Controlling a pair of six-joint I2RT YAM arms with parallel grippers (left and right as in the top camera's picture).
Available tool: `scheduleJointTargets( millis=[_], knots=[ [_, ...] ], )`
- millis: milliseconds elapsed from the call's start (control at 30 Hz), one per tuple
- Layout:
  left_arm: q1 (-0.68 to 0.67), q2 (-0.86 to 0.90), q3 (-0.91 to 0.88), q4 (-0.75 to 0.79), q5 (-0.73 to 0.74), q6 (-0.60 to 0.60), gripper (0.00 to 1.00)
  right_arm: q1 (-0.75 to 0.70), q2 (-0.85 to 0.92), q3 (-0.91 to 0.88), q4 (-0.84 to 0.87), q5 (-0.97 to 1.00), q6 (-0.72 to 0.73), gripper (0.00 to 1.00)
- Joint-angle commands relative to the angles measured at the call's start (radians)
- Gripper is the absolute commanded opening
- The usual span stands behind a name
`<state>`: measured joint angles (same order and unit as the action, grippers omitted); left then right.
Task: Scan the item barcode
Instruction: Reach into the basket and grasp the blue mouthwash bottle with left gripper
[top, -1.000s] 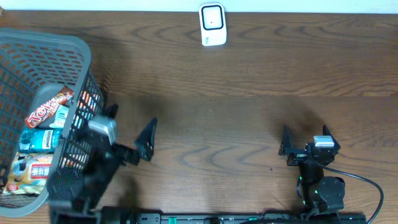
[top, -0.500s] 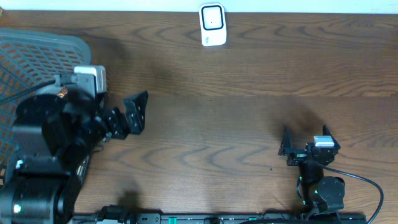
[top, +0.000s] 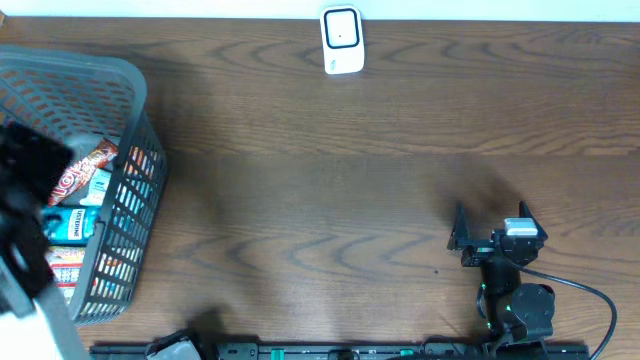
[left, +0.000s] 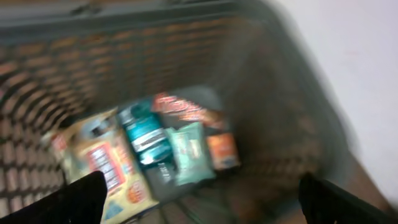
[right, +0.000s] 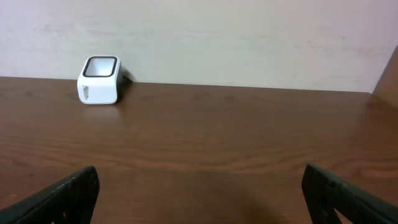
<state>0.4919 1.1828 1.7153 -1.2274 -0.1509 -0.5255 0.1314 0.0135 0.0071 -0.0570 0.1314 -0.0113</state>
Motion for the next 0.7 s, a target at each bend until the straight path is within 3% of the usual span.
scheduleJointTargets(
  millis=[0, 100, 367, 500, 667],
  knots=[
    [0.137, 0.146, -0.001, -0.011, 0.126, -0.057, 0.98, 0.007, -0.002, -0.002, -0.003, 0.009, -0.005, 0.99],
    [0.197, 0.274, -0.002, -0.045, 0.192, -0.104, 0.98, 0.007, -0.002, -0.002, -0.003, 0.009, -0.005, 0.99],
    [0.223, 0.492, -0.069, -0.067, 0.130, -0.195, 0.98, 0.007, -0.002, -0.002, -0.003, 0.009, -0.005, 0.99],
    [0.223, 0.553, -0.140, 0.000, 0.062, -0.198, 1.00, 0.007, -0.002, -0.002, -0.003, 0.009, -0.005, 0.99],
    [0.223, 0.558, -0.281, 0.169, 0.060, -0.189, 0.94, 0.007, -0.002, -0.002, -0.003, 0.009, -0.005, 0.99]
  ],
)
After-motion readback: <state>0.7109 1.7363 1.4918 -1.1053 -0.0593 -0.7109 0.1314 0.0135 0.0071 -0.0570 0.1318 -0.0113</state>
